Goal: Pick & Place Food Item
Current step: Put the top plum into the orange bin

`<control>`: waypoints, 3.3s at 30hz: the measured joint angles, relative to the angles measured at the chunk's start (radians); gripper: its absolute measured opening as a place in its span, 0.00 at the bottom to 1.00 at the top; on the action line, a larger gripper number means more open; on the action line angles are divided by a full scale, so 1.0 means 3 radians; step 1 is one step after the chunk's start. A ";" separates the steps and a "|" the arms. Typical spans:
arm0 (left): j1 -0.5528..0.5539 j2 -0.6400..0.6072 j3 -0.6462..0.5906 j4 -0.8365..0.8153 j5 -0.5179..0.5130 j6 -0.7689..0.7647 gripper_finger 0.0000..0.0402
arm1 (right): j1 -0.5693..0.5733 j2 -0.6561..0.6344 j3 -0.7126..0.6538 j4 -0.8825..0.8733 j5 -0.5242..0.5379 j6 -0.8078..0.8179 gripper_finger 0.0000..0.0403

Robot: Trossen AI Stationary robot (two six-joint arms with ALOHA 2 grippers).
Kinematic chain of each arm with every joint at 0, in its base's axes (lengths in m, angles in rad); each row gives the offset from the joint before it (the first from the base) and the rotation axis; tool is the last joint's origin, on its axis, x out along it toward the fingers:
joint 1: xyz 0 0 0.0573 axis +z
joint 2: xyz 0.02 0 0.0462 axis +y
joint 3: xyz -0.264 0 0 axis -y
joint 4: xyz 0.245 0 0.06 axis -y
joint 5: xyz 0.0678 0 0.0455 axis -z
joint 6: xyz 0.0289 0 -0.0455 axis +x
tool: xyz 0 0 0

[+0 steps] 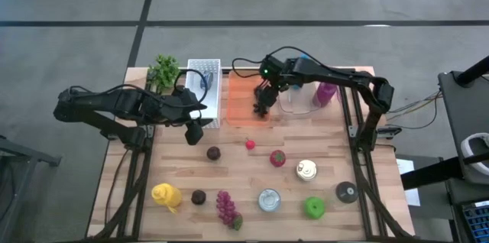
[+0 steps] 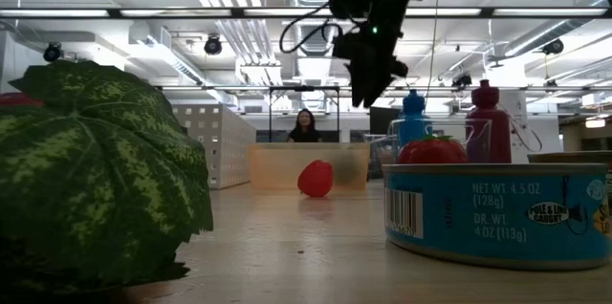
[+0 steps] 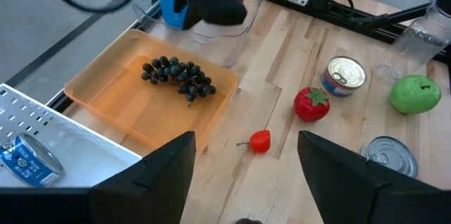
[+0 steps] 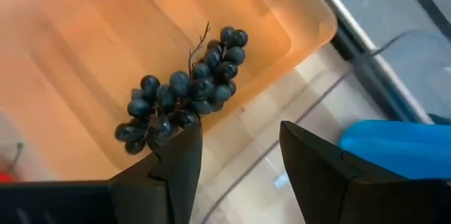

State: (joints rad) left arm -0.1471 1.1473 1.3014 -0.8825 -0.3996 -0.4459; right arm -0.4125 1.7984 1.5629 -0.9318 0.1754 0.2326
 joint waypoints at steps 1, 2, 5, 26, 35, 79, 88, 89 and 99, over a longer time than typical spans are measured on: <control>0.0000 0.0000 0.0000 -0.0001 0.0000 0.0000 0.63 | 0.0012 -0.0017 0.0052 -0.0046 0.0001 -0.0011 0.47; 0.0000 0.0000 0.0000 -0.0004 0.0000 0.0000 0.63 | 0.0034 -0.0044 0.0089 -0.0055 0.0001 -0.0014 0.46; 0.0000 0.0000 0.0000 -0.0029 0.0000 -0.0001 0.61 | 0.0124 -0.0182 0.0161 -0.0073 0.0000 -0.0077 0.45; -0.0007 0.0000 0.0000 -0.0033 0.0094 -0.0038 0.55 | 0.1369 -0.1243 0.0123 -0.0022 0.0031 -0.0171 0.28; -0.0336 0.0000 0.0000 -0.0037 0.0261 -0.0025 0.56 | 0.2071 -0.1382 0.0121 0.0100 0.0234 0.0099 0.12; -0.1034 0.0008 -0.1546 0.0579 0.0451 -0.0688 0.54 | 0.2887 -0.1392 0.0121 0.0368 0.0299 0.0177 0.02; -0.1033 0.0008 -0.1698 0.0777 0.0465 -0.0692 0.50 | 0.2887 -0.1392 0.0121 0.0365 0.0294 0.0176 0.02; -0.1033 0.0008 -0.1698 0.0790 0.0465 -0.0693 0.50 | 0.2887 -0.1392 0.0121 0.0365 0.0293 0.0176 0.02; -0.1033 0.0008 -0.1698 0.0894 0.0465 -0.0694 0.48 | 0.2886 -0.1371 0.0121 0.0365 0.0291 0.0175 0.02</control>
State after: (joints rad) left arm -0.4568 1.1496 0.7921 -0.6144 -0.2600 -0.6542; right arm 0.4534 1.3871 1.5991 -0.8223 0.2626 0.2852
